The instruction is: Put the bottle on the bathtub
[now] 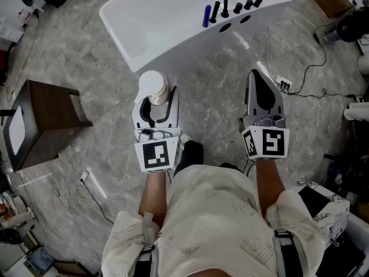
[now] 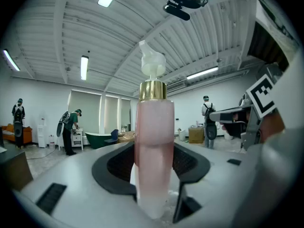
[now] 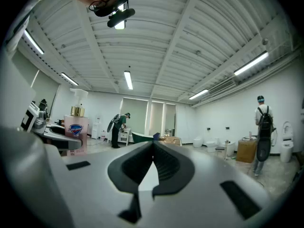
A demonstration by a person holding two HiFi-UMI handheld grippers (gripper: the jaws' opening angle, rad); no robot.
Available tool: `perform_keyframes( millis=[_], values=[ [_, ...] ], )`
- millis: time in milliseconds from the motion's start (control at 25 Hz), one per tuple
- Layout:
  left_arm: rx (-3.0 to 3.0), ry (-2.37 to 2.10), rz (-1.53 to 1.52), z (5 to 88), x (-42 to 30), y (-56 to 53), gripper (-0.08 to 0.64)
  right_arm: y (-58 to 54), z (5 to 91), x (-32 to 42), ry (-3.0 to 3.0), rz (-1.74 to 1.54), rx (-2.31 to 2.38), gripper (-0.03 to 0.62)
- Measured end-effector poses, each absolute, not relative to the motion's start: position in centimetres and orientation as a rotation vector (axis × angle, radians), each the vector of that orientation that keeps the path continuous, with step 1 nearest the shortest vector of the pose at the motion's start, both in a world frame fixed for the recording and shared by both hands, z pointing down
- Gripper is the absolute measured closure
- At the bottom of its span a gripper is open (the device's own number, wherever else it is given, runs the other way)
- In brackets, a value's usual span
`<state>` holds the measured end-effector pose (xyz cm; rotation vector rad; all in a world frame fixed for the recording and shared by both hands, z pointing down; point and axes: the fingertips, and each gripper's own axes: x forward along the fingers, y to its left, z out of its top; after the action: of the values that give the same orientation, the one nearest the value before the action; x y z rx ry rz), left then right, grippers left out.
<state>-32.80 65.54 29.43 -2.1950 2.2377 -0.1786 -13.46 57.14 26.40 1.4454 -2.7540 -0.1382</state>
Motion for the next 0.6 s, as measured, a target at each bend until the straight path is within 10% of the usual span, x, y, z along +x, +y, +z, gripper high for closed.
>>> perform_keyframes(
  millis=[600],
  values=[
    [-2.301, 2.136, -0.071, 26.6, -4.5, 75.7, 0.337, 69.0, 26.2, 16.6, -2.658, -0.123, 1.677, 0.603]
  ],
)
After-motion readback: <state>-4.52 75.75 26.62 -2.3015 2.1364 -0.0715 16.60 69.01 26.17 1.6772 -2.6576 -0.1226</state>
